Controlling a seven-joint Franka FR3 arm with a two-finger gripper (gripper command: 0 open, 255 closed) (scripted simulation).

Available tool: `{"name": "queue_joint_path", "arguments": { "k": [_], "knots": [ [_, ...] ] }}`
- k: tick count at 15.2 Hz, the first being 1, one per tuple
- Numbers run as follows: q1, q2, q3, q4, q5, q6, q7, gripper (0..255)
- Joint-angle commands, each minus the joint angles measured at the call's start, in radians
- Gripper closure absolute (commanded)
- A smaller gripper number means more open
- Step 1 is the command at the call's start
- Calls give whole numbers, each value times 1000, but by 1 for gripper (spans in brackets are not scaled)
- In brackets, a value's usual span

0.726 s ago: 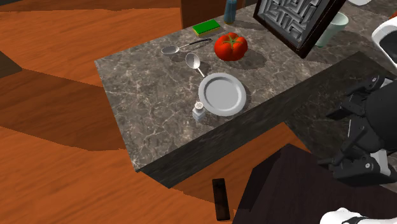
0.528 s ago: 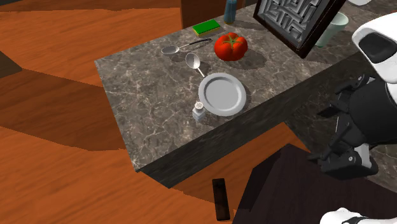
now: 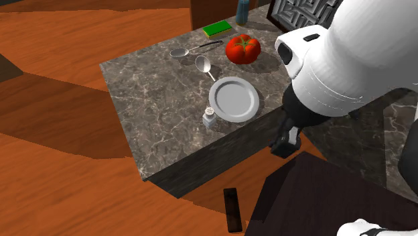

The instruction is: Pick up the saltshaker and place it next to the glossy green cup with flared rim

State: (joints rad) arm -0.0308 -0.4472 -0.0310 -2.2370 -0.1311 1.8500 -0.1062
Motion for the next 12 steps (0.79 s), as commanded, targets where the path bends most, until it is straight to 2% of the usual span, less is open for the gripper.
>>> {"name": "queue_joint_path", "arguments": {
  "k": [1,12],
  "knots": [
    [-2,66,-5,18,-4,46,-1,0],
    [-19,479,-31,250,-7,213,-22,0]
  ]
}}
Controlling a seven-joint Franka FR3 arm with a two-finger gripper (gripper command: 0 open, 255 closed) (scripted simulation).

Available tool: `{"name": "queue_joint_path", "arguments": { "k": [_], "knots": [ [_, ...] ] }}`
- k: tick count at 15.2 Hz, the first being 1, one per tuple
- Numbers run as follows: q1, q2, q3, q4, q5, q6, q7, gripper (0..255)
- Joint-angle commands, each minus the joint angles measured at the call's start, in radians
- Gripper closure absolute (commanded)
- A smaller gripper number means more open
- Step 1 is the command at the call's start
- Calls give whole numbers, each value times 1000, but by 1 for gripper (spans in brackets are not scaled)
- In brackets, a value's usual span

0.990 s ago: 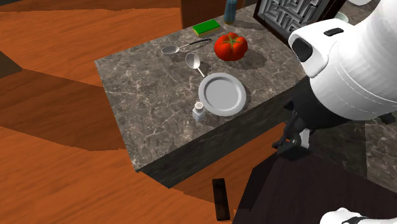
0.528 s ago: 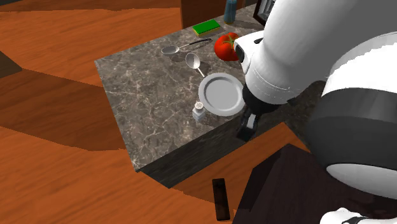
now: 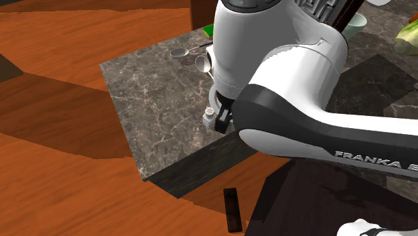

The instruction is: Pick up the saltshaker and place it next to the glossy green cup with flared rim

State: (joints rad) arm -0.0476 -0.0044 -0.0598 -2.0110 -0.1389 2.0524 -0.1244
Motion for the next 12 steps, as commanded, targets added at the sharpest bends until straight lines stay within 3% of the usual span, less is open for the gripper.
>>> {"name": "queue_joint_path", "arguments": {
  "k": [1,6,12],
  "knots": [
    [-4,75,-4,53,2,19,-6,0],
    [-15,271,-10,221,10,42,-20,0],
    [-20,309,-12,201,10,100,-20,0]
  ]
}}
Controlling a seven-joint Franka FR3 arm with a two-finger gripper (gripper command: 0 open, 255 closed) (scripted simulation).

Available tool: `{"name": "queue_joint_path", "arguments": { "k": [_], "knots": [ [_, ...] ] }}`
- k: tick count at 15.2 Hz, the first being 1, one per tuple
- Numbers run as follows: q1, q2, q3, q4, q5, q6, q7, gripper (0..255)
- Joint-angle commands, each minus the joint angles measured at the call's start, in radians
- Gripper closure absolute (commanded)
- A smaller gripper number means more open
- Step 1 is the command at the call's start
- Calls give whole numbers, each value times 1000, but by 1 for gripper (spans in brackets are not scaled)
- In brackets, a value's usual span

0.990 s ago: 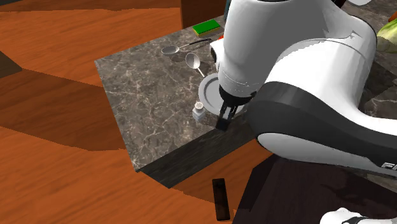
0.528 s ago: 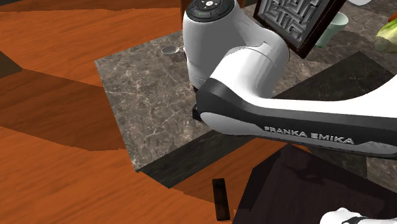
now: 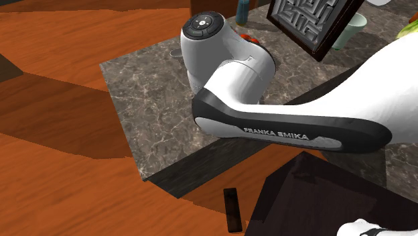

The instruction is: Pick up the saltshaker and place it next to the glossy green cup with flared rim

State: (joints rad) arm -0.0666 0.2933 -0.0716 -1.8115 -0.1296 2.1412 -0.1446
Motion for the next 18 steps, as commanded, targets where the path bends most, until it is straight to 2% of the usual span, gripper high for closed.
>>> {"name": "queue_joint_path", "arguments": {
  "k": [1,10,11,18],
  "knots": [
    [-2,18,-1,-4,0,22,0,0],
    [-3,27,-1,-12,0,40,0,0],
    [-3,27,-1,-12,0,40,0,255],
    [-3,27,-2,-12,0,40,0,255]
  ]
}}
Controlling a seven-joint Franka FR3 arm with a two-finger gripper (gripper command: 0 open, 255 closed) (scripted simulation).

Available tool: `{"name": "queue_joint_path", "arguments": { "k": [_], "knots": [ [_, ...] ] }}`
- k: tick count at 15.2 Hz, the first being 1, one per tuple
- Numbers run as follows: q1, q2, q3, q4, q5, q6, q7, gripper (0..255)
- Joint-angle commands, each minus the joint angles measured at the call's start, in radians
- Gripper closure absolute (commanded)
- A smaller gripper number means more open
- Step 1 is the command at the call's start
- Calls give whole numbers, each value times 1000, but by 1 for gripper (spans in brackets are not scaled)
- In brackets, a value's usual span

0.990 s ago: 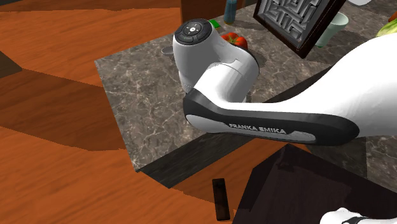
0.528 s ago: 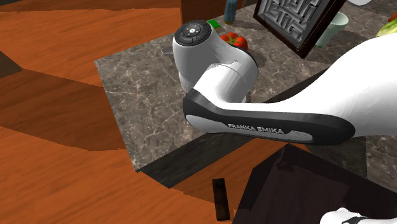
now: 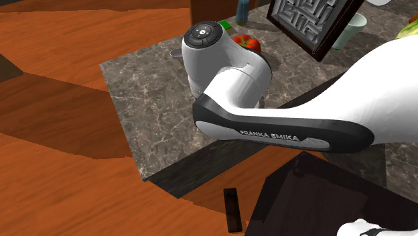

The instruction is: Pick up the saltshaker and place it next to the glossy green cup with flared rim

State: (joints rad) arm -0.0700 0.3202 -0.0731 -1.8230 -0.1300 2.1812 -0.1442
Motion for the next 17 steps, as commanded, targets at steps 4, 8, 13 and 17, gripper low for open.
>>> {"name": "queue_joint_path", "arguments": {
  "k": [4,8,13,17],
  "knots": [
    [0,-11,0,11,1,-23,-3,255],
    [1,-31,1,38,3,-70,-8,255],
    [2,-53,1,76,5,-129,-15,255],
    [2,-67,1,111,7,-178,-21,255]
  ]
}}
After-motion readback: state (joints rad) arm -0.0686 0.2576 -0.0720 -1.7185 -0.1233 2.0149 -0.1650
